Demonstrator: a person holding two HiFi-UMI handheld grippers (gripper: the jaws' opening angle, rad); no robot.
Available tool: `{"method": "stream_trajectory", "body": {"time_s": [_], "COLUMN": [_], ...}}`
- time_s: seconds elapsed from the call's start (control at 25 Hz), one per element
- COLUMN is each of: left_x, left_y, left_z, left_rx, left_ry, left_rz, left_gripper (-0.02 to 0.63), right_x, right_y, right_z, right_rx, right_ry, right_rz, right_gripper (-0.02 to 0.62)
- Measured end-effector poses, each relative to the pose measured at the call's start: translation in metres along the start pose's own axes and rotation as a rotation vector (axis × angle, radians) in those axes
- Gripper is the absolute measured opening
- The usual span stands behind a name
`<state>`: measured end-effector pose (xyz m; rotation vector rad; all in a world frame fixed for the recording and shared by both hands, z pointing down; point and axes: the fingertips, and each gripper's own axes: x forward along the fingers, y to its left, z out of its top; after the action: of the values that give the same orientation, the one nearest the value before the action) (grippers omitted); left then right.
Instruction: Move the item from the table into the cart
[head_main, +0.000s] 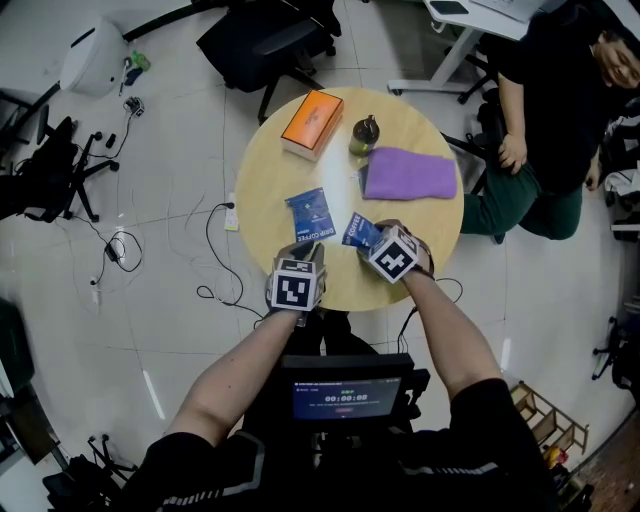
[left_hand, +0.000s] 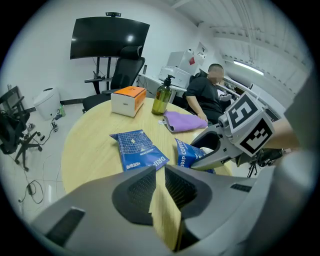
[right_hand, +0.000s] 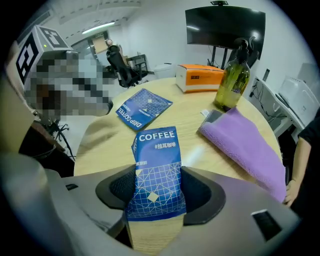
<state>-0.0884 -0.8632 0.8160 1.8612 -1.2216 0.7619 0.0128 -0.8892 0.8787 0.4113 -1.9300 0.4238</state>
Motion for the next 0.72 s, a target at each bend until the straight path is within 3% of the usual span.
{"method": "stream_trajectory", "body": {"time_s": [0.24,0.4,0.56,0.72], "left_x": [-0.004,-0.01,-0.031,-0.063], "left_y": [-0.002,0.0,-0.002,-0.01], "left_z": [-0.005,-0.005,0.012,0.04], "left_rx": [-0.013,-0.017,0.004,0.044], "left_ry": [-0.004,-0.013,-0.071,-0.141], "left_rz": [-0.012,-0.013,-0.012,-0.026], "left_gripper": [0.067,0.069,0.067,0.067], "right_x": [-0.002,-0.006,-0.017,-0.057], "right_y": [0.008,0.002,0.005,0.007], "right_z": [0.002,0.003,0.006,0.029], "right_rx": [-0.005,0.062,0.149,0.189], "right_ry": [-0.013,-0.032,-0.068,-0.166], "right_rz": [-0.009,-0.031,-0.022,-0.059], "right_gripper": [0.17,0.06,0.054,0.054]}}
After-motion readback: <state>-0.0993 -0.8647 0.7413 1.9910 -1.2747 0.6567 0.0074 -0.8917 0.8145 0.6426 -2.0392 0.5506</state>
